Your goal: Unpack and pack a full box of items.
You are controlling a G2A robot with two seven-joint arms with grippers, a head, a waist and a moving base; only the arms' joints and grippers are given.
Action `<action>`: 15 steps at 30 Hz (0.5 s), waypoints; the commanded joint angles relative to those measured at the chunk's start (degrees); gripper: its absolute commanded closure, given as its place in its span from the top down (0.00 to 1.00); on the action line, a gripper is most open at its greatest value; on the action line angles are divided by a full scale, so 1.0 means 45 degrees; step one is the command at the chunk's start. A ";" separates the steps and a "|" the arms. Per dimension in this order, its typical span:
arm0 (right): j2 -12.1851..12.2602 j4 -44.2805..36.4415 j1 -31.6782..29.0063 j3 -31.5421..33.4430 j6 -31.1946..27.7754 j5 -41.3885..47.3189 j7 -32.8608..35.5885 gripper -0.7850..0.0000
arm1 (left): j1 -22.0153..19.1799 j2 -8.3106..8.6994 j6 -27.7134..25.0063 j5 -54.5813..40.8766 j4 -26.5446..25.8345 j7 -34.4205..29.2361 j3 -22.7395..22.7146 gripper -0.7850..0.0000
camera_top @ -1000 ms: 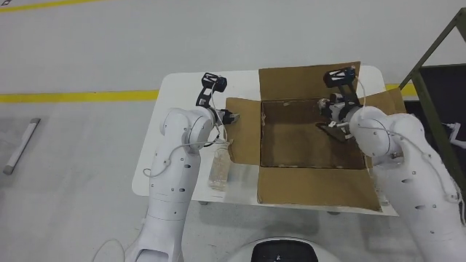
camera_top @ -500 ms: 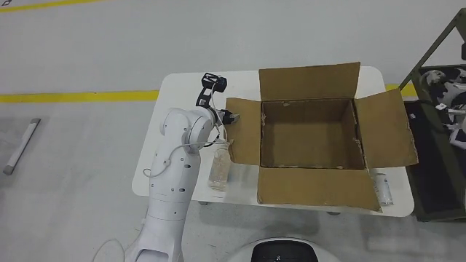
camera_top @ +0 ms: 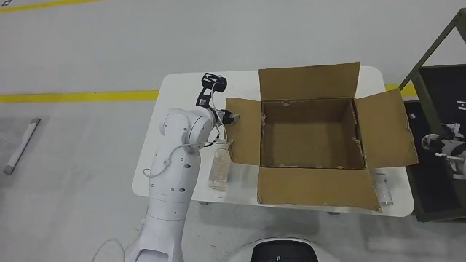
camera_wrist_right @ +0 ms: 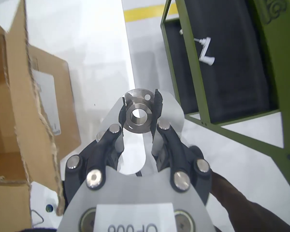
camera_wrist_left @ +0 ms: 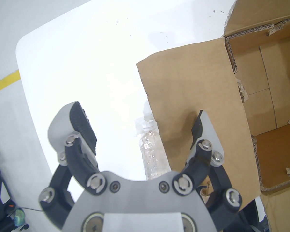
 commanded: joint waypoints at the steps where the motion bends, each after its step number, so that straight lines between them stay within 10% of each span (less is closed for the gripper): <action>1: -0.0024 0.0090 -0.0529 -0.0120 0.0033 0.0113 0.0120 0.00 | 0.0000 0.0000 0.0000 -0.0001 0.0000 0.0000 0.0000 1.00; 15: -0.0128 0.1459 -0.1947 -0.1395 -0.0109 0.0138 -0.1650 0.00 | 0.0000 0.0000 0.0000 -0.0001 0.0000 0.0000 0.0000 1.00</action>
